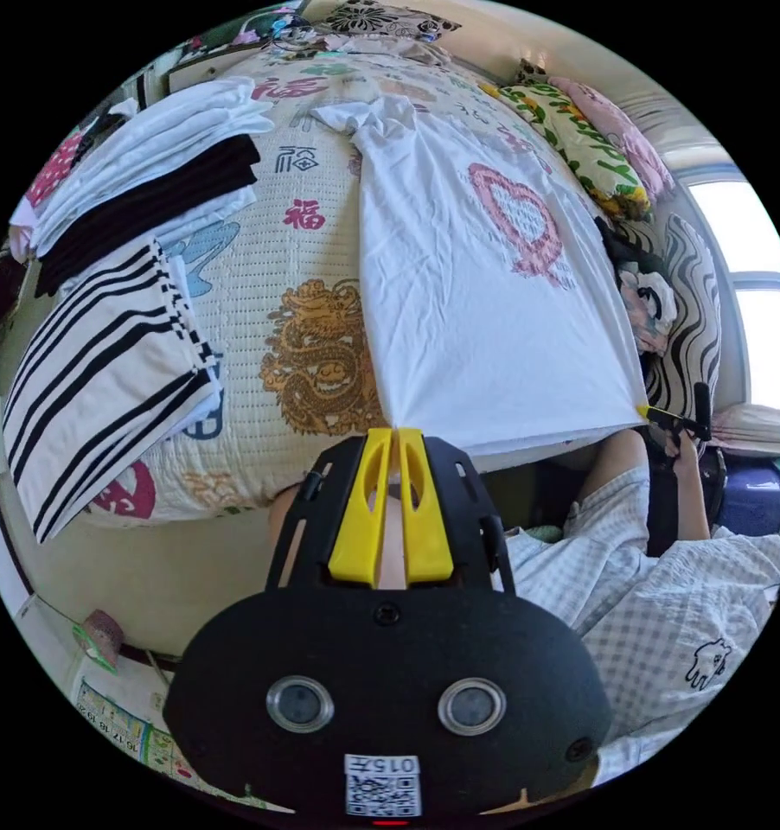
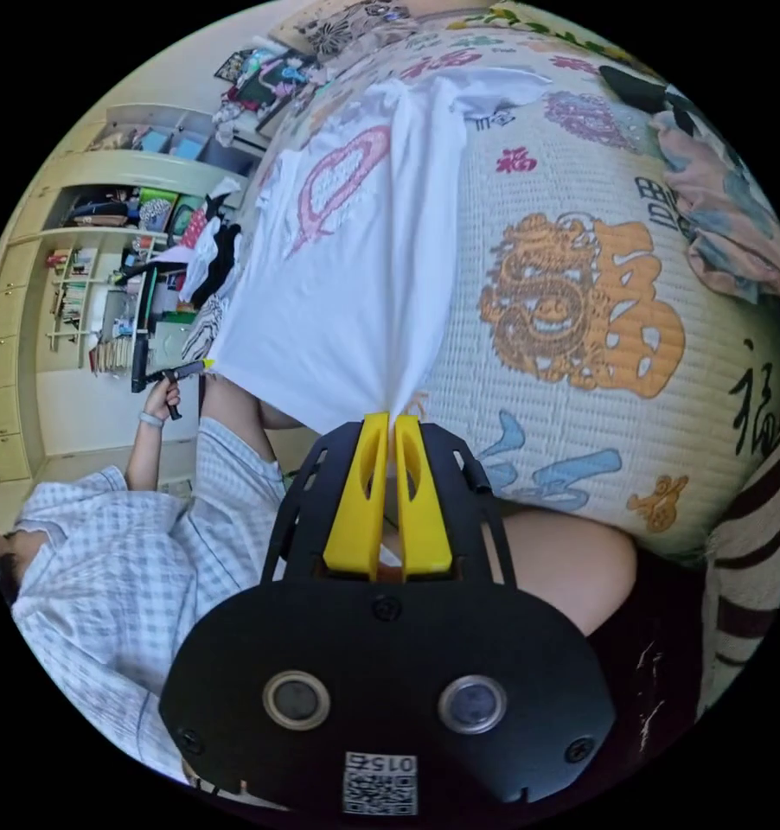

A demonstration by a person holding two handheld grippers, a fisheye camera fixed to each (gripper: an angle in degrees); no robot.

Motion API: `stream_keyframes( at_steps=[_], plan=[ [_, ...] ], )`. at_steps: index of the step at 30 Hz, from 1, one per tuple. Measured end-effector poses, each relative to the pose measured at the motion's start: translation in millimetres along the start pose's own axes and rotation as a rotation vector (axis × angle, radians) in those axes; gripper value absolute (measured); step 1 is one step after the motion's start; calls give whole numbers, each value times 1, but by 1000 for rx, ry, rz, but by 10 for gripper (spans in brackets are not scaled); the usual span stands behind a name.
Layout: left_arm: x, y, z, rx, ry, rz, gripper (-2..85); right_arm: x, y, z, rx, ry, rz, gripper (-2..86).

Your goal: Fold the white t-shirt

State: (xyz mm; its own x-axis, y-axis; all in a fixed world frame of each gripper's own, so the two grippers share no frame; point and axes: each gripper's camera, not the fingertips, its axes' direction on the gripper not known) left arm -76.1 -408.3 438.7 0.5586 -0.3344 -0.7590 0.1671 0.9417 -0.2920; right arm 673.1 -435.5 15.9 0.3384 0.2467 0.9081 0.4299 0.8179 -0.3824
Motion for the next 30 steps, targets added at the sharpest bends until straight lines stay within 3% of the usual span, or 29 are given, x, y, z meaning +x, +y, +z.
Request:
stream_keyframes(
  at_steps=[4,9,11,13,17,22,26,30],
  plan=[
    [1,-9,58,-98,-46,-65,23,18,-8,23,-123,-64,12,25],
    [25,-24,65,-34,-188,-90,56,52,-20,-25,51,-184,16,56],
    [53,-49,56,82,-186,-19,59,81,-38,-66,212,-197,25,68],
    [111,-114,56,212,-69,166,62,104,-62,-93,317,-197,39,77],
    [236,-248,93,291,120,504,73,150,-142,-132,457,-199,60,85],
    [427,-428,206,208,244,759,75,194,-239,-139,444,-286,100,112],
    [516,-504,298,46,190,765,86,215,-282,-133,415,-411,119,84],
    [566,-538,386,-76,120,719,85,215,-272,-147,428,-384,147,11]
  ],
)
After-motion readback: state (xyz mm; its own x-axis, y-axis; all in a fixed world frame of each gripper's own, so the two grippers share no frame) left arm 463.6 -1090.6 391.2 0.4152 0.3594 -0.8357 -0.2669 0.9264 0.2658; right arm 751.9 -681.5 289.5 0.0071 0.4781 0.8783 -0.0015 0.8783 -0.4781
